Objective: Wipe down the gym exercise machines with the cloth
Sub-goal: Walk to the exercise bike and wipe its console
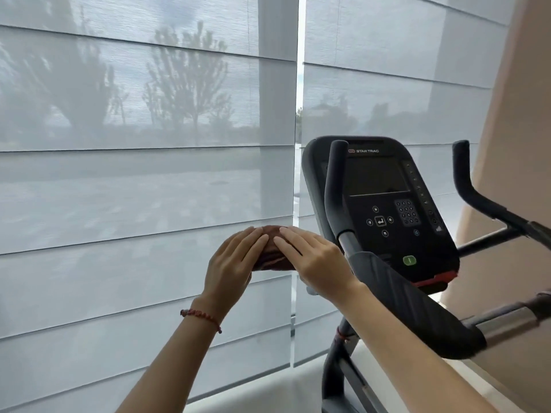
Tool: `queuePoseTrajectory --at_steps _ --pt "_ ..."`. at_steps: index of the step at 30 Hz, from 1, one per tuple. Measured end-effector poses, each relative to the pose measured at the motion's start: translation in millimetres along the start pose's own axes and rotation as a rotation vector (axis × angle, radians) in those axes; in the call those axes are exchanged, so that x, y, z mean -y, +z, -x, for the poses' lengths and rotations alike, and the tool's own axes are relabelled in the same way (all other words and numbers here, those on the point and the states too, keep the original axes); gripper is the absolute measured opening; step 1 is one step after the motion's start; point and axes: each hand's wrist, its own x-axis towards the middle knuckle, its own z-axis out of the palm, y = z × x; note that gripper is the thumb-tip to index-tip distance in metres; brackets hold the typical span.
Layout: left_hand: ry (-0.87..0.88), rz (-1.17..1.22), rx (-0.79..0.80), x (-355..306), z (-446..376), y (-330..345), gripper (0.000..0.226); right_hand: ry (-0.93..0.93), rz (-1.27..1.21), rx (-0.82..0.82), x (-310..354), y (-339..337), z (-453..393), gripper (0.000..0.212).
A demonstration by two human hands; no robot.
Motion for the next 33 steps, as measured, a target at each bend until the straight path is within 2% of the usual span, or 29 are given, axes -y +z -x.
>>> queuePoseTrajectory --at_steps 8,15,19,23,25,31,33 --pt "-0.09 0.062 0.038 -48.5 54.5 4.3 0.029 0.196 -0.015 0.062 45.9 -12.8 64.2 0.048" --pt "-0.157 0.134 0.082 -106.9 91.9 13.1 0.025 0.293 -0.009 0.115 69.3 -42.7 129.3 0.037" --pt "-0.168 0.199 0.139 -145.3 109.3 18.9 0.026 0.326 0.029 0.169 75.8 -67.7 167.2 0.032" --pt "-0.17 0.27 0.166 -185.5 118.7 29.2 0.022 0.382 0.052 0.221 78.9 -98.1 202.1 0.038" --pt "-0.174 0.313 0.186 -205.4 122.2 35.3 0.022 0.415 0.076 0.26 78.9 -113.7 219.2 0.032" --pt "-0.136 0.511 0.238 -260.6 125.4 56.1 0.024 0.536 0.227 0.338 82.4 -158.1 265.6 0.022" --pt "-0.106 0.585 0.255 -277.6 126.1 65.6 0.03 0.571 0.284 0.347 82.4 -175.3 275.1 0.025"
